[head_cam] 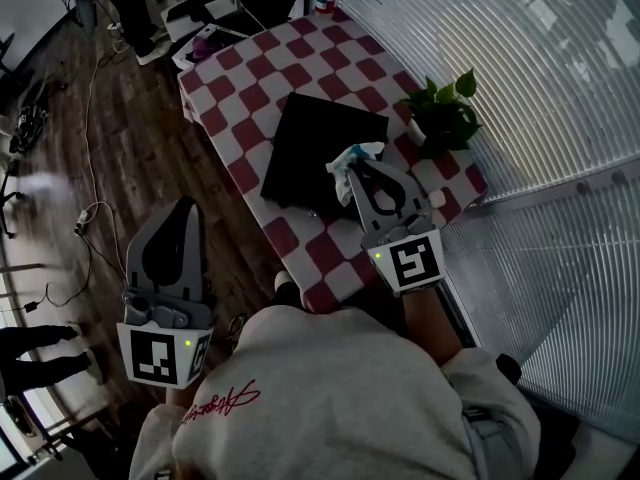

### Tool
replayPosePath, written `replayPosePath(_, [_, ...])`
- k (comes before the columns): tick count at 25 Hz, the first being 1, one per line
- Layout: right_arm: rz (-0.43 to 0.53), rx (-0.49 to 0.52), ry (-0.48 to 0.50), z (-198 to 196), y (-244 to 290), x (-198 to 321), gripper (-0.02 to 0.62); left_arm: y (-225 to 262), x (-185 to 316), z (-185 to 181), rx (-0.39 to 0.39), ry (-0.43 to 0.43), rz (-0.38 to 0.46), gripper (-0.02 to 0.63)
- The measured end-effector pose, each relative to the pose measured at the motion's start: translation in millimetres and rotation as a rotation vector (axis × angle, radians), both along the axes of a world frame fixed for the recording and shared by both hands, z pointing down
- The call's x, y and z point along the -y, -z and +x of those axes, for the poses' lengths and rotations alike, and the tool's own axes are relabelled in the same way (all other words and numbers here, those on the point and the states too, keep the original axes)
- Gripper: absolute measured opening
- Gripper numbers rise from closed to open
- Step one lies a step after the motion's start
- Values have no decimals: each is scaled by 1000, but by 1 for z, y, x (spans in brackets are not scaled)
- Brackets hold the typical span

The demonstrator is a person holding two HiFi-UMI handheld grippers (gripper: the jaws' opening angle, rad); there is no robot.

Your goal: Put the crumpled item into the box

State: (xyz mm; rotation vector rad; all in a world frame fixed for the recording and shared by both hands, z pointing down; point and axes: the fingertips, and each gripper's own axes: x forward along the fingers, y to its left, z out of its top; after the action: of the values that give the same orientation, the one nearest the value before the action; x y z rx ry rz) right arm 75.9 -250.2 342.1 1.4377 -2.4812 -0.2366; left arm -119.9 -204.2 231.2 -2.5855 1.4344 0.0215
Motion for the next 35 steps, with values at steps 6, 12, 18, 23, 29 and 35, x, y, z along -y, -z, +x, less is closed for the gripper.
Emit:
replayPosePath(6, [-25,-27,7,-2,-16,5,40,-3,-2,-1,2,10,-7,25])
replayPosePath(12, [-52,-6,-3,-4,-27,11,38,-3,-1,-2,5,18,-7,25])
replayPosePath(18, [-74,-36,14,-8,-44,14,38,-4,-1,-3,3,24,-9,25])
replayPosePath(23, [-98,-81,29,-13,-60,16,38,-7,-2,-7,0,33,-11,25])
replayPosePath(29, [-113,-129,43,-18,-72,20,38,-5,-2,-10,-9,48,-6,25])
replayPosePath(35, [-130,-170,53,-21,-83,22,38,-6,-4,-12,-2,54,-6,25])
